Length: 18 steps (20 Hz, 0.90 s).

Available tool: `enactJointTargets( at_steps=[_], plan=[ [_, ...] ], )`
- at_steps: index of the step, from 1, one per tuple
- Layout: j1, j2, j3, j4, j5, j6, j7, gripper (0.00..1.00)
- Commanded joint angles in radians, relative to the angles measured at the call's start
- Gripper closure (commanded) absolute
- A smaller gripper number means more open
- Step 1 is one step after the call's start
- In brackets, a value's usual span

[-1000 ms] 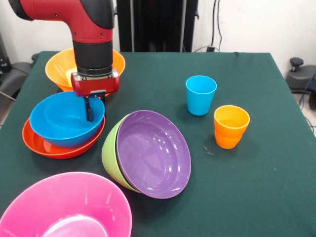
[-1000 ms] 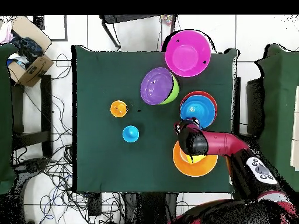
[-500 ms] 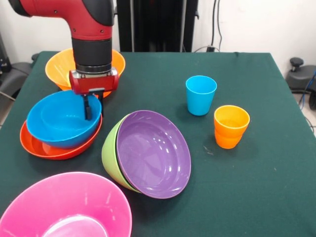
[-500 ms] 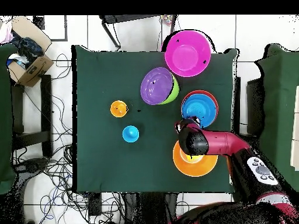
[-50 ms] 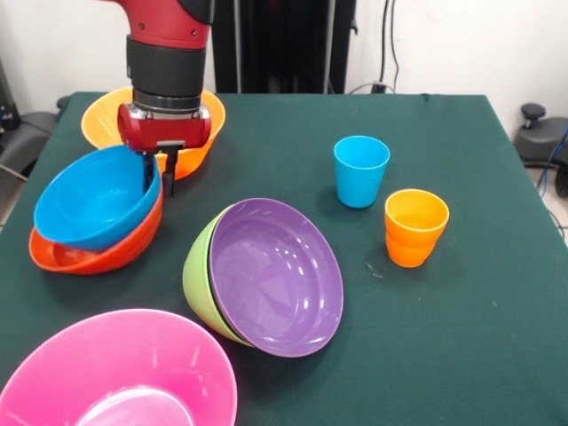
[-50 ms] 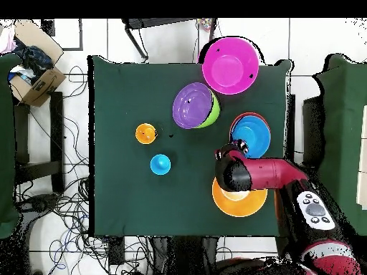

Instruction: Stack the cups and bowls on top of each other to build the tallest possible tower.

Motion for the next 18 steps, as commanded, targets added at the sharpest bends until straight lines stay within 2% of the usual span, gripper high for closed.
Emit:
enactJointTargets(
  at_steps=[1, 10, 18],
  plan=[
    [0.056, -0.025, -0.02, -0.101, -0.08, 0.046, 0.019, 1.0],
    [0.057, -0.05, -0.017, -0.115, -0.075, 0.074, 0.0, 1.0],
    [0.045, -0.118, -0.029, -0.103, -0.075, 0.102, -0.024, 1.0]
  ],
)
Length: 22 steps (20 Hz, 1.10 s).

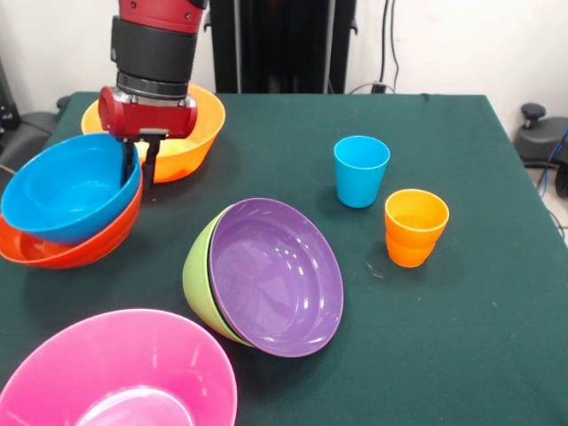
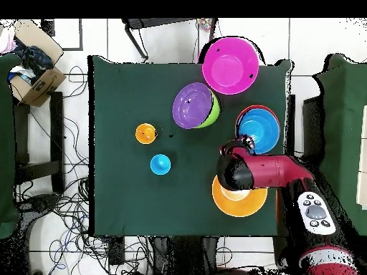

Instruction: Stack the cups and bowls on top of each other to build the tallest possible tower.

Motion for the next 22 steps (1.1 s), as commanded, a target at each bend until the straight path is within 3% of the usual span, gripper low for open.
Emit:
enactJointTargets(
  at_steps=[1, 10, 22],
  plan=[
    [0.013, -0.092, 0.01, -0.074, -0.056, 0.114, -0.031, 1.0],
    [0.059, -0.179, -0.048, -0.035, -0.044, 0.164, -0.001, 1.0],
    [0.242, -0.186, -0.207, 0.031, 0.016, 0.186, 0.18, 1.0]
  ],
)
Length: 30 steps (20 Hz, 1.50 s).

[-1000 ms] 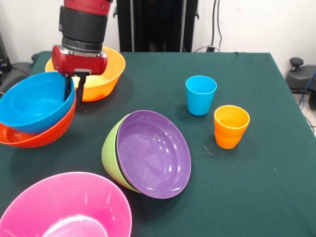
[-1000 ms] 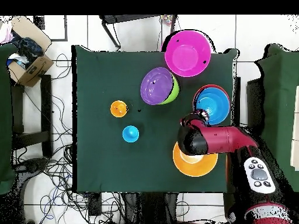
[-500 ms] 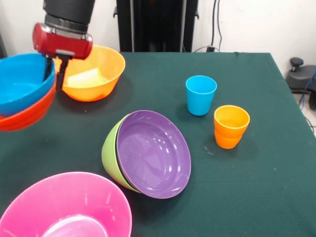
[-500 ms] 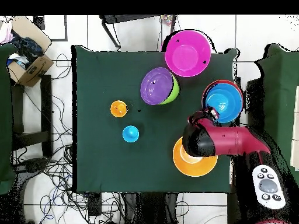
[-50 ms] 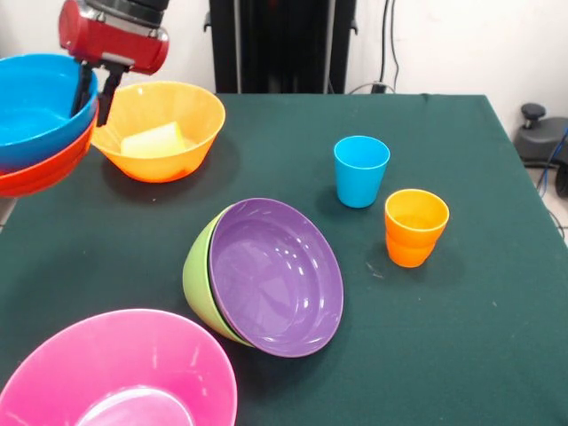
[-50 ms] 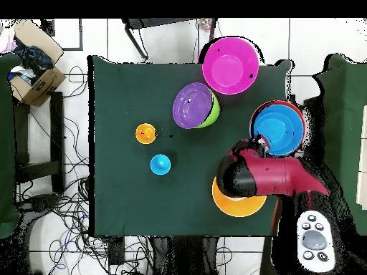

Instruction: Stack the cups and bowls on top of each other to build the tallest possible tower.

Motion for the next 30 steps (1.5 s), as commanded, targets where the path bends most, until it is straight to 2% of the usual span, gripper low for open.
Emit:
enactJointTargets(
  at_steps=[1, 12, 15, 17, 19, 23, 26, 30],
  plan=[
    [0.112, -0.026, -0.059, 0.035, 0.022, 0.086, 0.189, 1.0],
    [0.202, -0.025, -0.143, 0.099, 0.117, 0.07, 0.246, 1.0],
    [0.19, -0.032, -0.137, 0.147, 0.125, 0.02, 0.237, 1.0],
    [0.152, -0.063, -0.115, 0.21, 0.124, -0.025, 0.227, 1.0],
    [0.139, -0.077, -0.12, 0.256, 0.119, -0.068, 0.249, 1.0],
    [0.216, -0.023, -0.222, 0.273, 0.126, -0.169, 0.37, 1.0],
    [0.279, 0.025, -0.286, 0.273, 0.129, -0.233, 0.414, 1.0],
    [0.312, 0.064, -0.301, 0.27, 0.136, -0.29, 0.437, 1.0]
  ],
)
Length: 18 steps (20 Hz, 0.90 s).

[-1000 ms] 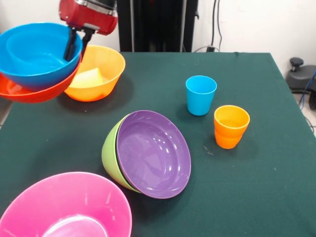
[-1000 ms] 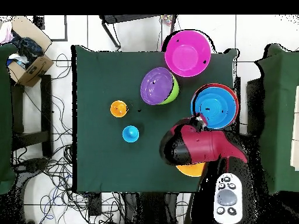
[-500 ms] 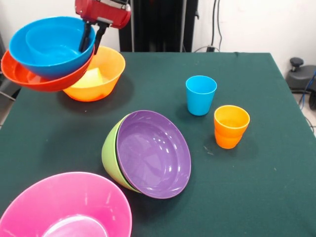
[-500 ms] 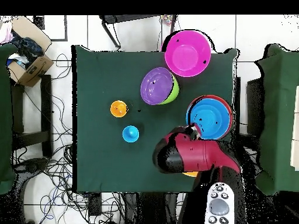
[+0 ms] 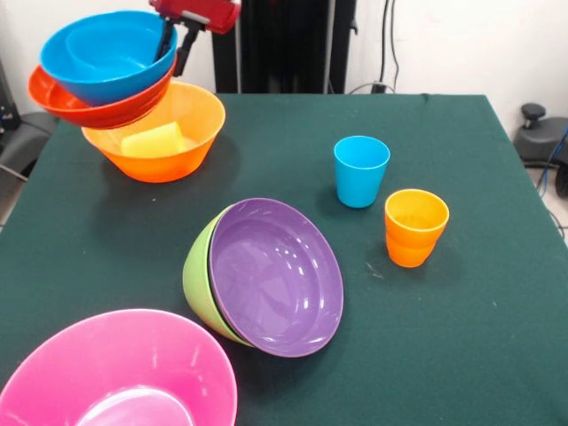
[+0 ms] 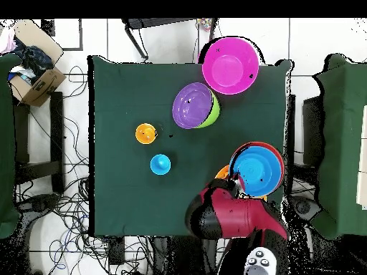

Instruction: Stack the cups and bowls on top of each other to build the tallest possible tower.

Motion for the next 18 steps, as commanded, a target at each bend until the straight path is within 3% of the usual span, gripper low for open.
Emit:
enactJointTargets(
  at_steps=[1, 9, 13, 18],
  plan=[
    [0.067, 0.077, -0.02, 0.037, 0.037, -0.154, 0.225, 1.0],
    [0.071, 0.119, -0.006, 0.018, 0.012, -0.263, 0.264, 1.0],
    [0.035, 0.108, 0.029, 0.02, -0.022, -0.283, 0.265, 1.0],
    [0.008, 0.134, 0.044, 0.005, -0.019, -0.309, 0.266, 1.0]
  ],
)
